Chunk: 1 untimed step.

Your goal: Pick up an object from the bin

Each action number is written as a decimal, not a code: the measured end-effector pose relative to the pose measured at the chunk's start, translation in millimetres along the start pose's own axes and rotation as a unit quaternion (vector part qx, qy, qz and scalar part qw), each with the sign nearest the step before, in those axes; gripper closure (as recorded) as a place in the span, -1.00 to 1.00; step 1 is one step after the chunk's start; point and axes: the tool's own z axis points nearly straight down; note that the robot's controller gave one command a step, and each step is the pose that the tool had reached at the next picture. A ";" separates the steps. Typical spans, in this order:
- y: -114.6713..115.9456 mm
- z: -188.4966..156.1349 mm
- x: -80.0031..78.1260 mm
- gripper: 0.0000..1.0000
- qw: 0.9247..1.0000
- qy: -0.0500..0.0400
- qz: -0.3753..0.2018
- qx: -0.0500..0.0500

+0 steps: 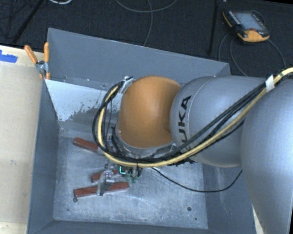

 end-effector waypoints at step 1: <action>-0.7 -4.2 -2.0 -1.00 1.000 -0.004 0.002 -0.001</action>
Offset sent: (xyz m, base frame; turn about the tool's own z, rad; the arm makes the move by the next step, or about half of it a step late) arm -0.0089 -0.0133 -0.0768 0.0495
